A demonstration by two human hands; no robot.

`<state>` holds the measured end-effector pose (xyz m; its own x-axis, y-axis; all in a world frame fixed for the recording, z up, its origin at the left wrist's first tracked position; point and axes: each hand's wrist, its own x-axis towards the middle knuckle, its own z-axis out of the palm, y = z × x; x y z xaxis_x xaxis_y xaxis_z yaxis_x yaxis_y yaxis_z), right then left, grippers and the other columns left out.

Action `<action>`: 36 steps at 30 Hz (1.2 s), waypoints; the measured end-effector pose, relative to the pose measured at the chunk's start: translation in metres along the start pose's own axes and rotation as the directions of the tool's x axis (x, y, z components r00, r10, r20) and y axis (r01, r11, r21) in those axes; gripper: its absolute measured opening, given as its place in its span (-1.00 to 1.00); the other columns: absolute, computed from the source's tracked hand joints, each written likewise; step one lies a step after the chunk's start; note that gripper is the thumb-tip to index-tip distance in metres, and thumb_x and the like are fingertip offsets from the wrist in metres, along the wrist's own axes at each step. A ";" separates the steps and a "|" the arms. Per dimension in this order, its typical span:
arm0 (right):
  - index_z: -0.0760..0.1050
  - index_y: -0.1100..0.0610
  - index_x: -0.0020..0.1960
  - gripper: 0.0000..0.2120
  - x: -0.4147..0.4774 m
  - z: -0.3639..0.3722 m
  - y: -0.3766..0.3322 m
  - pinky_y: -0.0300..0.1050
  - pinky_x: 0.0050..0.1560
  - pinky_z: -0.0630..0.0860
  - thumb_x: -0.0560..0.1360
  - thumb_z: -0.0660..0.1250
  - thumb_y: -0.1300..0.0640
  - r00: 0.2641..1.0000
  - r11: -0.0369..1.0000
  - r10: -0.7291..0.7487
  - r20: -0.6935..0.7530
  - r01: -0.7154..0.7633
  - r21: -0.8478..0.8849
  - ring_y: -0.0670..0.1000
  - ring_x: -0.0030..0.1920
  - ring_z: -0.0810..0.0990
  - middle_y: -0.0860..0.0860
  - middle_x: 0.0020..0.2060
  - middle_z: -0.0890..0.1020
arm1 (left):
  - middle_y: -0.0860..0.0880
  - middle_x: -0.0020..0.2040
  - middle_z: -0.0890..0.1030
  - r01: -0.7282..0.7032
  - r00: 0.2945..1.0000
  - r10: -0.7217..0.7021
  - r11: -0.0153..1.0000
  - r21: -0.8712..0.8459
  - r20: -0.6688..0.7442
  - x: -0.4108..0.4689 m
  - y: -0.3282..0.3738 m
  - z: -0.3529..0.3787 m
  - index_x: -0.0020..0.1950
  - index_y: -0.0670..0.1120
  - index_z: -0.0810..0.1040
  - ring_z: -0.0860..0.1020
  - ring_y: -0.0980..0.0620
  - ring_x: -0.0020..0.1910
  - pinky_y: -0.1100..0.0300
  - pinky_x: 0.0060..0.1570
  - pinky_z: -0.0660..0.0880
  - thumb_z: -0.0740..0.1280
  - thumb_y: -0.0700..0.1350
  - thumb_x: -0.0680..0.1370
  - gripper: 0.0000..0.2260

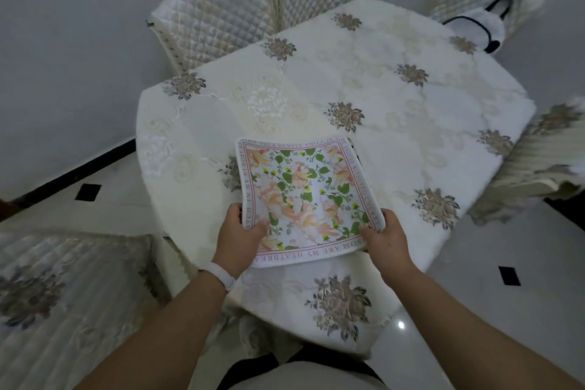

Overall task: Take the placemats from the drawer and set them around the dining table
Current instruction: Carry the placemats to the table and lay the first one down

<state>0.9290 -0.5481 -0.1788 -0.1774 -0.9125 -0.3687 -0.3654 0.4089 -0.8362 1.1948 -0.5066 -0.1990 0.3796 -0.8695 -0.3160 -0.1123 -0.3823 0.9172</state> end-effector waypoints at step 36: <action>0.58 0.13 0.01 -0.81 0.083 -0.040 0.031 -0.14 -0.34 0.60 0.44 0.39 0.08 0.991 0.958 0.099 0.088 -0.071 -0.276 -0.01 -0.25 0.67 0.05 -0.11 0.66 | -0.01 0.00 0.63 0.179 0.984 -0.177 0.973 0.146 -0.030 0.032 0.007 0.042 0.21 0.05 0.45 0.63 -0.02 -0.09 -0.01 -0.10 0.60 0.32 -0.13 0.56 -0.76</action>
<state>0.8664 -0.6107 -0.2196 -0.1312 -0.8653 -0.4837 -0.5903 0.4602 -0.6632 1.1672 -0.5500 -0.2129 0.4211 -0.7783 -0.4658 -0.1754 -0.5737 0.8001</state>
